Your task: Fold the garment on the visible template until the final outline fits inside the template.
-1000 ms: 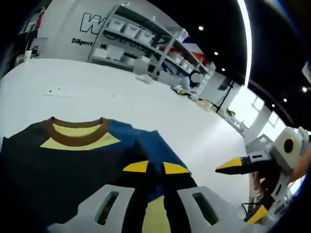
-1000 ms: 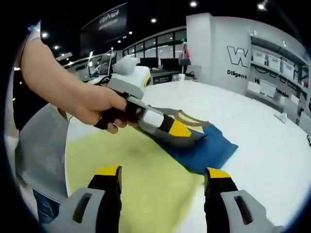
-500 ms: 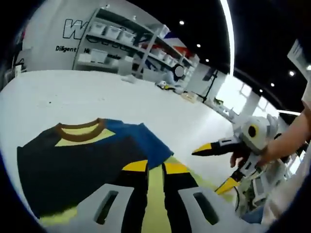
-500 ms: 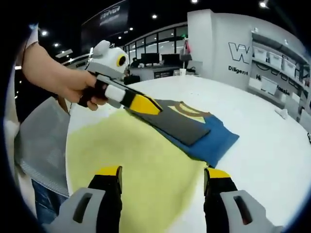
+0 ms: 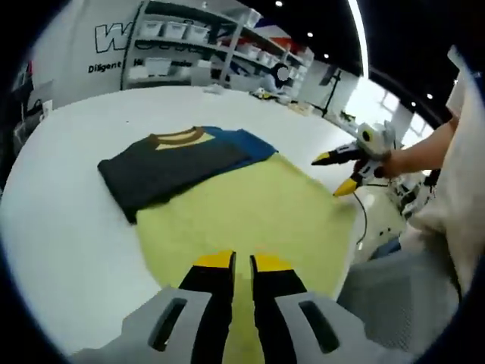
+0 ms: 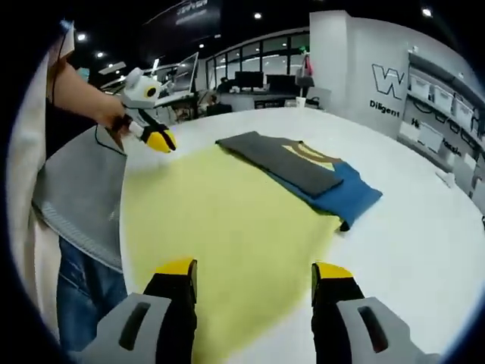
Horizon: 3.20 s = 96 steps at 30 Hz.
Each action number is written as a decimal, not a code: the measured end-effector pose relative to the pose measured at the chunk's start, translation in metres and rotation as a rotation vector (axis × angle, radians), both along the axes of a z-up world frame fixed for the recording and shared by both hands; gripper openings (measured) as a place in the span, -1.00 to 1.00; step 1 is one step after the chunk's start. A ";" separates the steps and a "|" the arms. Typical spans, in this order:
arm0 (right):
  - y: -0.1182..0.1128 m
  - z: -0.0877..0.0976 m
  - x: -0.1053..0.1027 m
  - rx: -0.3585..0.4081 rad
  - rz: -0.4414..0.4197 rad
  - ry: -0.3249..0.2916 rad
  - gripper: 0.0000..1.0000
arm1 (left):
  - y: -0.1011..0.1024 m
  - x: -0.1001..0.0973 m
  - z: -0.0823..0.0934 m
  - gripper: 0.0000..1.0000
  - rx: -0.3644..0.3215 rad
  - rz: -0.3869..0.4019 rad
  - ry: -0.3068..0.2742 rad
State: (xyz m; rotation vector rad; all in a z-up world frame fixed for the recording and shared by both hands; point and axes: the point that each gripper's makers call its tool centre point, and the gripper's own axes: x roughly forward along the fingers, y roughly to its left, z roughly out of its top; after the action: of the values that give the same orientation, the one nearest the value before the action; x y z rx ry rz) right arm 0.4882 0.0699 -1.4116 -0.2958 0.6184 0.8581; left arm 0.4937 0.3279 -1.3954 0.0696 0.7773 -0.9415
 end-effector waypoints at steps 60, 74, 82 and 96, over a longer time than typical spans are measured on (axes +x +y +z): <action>-0.030 -0.033 -0.086 -0.166 0.261 0.016 -1.00 | 0.044 -0.082 -0.049 -0.97 0.376 -0.413 -0.045; -0.024 -0.008 -0.107 -0.126 0.371 0.087 -1.00 | 0.047 -0.094 -0.014 -0.98 0.342 -0.470 0.020; -0.018 0.028 -0.101 -0.065 0.410 0.139 -1.00 | 0.050 -0.076 0.025 -0.98 0.307 -0.472 0.039; -0.026 0.098 -0.011 -0.044 0.364 0.020 -1.00 | 0.043 0.008 0.087 -0.98 0.260 -0.414 -0.056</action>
State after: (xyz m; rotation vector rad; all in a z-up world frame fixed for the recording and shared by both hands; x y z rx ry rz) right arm 0.4770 0.0435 -1.3138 -0.4487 0.6119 1.1981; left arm 0.5012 0.3707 -1.3089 0.4970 0.8463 -1.2172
